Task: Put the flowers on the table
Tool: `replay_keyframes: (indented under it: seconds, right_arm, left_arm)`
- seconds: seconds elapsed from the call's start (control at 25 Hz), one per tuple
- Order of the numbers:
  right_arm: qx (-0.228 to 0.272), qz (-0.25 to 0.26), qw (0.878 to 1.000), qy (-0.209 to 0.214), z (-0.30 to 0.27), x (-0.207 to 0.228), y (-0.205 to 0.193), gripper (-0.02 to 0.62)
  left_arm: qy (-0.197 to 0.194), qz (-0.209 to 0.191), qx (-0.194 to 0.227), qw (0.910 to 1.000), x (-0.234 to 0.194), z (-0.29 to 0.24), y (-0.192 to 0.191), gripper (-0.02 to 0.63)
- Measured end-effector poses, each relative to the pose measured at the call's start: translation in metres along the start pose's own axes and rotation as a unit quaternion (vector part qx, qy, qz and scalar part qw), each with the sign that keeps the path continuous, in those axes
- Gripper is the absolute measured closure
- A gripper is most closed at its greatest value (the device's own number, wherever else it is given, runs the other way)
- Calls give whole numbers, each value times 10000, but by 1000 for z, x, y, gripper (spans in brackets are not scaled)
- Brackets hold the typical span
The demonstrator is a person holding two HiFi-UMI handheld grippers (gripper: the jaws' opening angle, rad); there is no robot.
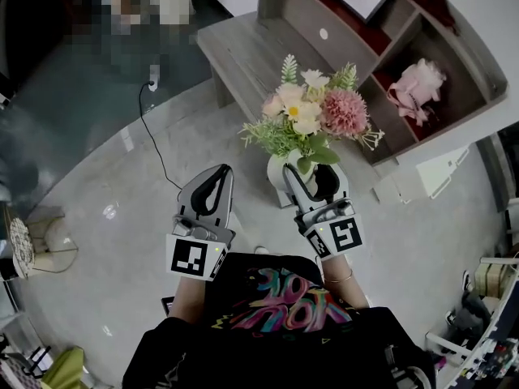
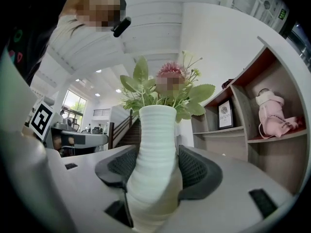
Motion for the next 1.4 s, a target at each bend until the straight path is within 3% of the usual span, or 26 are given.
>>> replay_keyframes:
  seconds: [0.2,0.4,0.48,1.12,1.4]
  right_arm:
    - [33,63,10000,-56,6,-9,5,307]
    - [70,9,9995,-310,-96,-14,5,307]
    - [78,18,9992,-385,-115,-15,3,307]
    - [106,43,9972,-742,-112,-24,5,308]
    - [-85,47,9965,-834,-199,-16,-21,308]
  left_arm:
    - [-9,6,136,9999,-2,10,9,574]
    - [-193,-38,36,9998,-101,-29,12,574]
    - [-215,-28,42,9998,-122,-35,12,574]
    - [-389,-49,-11,9992,-134,-16,12,574]
    - [-278,38,-76,9996,-220,-49,-5,574]
Point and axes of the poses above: the fingertips, and each gripper's own axes: z backward along the fingers, x to its right, y out of its top, the point moved 3 cm from there along z, backward along the fingers, and after that the axes turned 7 degrees about -y, right-handed, at the moved point
